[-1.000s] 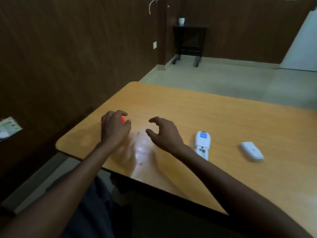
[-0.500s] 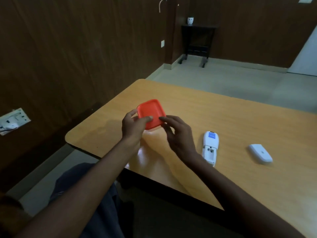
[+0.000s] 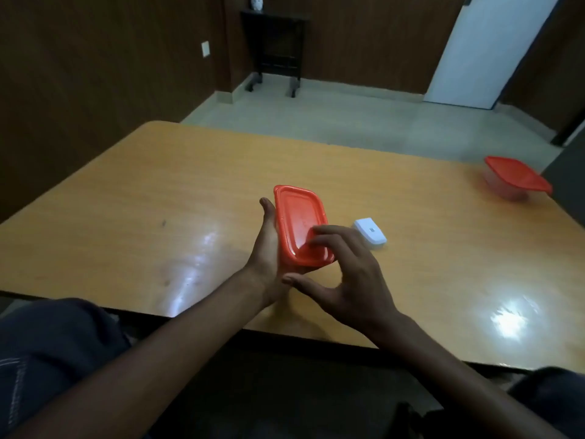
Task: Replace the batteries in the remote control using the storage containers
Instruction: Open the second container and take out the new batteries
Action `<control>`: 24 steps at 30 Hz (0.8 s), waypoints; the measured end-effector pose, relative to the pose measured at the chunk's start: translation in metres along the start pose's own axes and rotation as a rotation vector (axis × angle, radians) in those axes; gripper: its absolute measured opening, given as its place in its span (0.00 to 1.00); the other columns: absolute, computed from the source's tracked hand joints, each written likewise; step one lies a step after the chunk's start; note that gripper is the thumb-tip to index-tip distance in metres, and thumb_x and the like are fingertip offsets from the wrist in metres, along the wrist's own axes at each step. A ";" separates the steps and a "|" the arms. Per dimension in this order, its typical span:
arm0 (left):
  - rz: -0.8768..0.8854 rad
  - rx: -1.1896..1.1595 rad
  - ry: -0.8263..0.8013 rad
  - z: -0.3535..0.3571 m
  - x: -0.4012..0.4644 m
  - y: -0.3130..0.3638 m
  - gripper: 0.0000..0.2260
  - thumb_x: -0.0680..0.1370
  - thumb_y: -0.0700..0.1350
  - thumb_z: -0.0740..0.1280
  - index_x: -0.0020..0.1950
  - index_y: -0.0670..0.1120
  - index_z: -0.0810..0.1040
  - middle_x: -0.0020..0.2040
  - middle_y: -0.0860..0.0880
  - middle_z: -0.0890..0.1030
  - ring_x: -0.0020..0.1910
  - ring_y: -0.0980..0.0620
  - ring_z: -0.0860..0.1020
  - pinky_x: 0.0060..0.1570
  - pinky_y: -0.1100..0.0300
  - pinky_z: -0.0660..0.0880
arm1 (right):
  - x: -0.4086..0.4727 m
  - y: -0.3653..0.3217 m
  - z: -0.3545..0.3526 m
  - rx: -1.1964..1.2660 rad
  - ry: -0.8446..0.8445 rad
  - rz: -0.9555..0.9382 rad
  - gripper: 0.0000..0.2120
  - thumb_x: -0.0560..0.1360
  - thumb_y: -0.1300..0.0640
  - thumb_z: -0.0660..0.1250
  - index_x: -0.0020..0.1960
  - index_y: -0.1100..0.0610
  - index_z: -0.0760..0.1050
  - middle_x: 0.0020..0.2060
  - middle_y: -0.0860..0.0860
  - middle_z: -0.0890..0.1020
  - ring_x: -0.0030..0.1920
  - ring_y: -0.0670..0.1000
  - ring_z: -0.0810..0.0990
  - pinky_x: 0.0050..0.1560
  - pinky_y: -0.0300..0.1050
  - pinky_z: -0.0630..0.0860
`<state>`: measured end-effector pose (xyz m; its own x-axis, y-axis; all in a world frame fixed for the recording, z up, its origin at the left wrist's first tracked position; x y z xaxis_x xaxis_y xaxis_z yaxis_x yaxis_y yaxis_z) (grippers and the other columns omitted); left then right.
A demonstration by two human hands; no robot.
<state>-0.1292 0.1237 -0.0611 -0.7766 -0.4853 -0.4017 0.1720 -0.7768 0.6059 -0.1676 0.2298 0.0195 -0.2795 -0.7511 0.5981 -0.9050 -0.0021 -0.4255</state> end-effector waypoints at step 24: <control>0.493 0.749 -0.106 0.016 -0.003 -0.003 0.34 0.67 0.32 0.79 0.71 0.46 0.72 0.64 0.48 0.81 0.61 0.49 0.82 0.52 0.56 0.81 | 0.011 0.008 -0.045 0.009 0.195 -0.006 0.17 0.80 0.48 0.66 0.57 0.59 0.84 0.50 0.52 0.87 0.48 0.49 0.85 0.46 0.47 0.81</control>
<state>-0.1369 0.1340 -0.0504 -0.7774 -0.6257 0.0650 0.0891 -0.0072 0.9960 -0.1923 0.2511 0.0539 -0.3318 -0.6089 0.7205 -0.9042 -0.0125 -0.4269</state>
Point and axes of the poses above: each hand's wrist, its own x-axis towards the middle knuckle, its own z-axis out of the palm, y = z × x, the point moved 9 cm from there along x, towards the middle knuckle
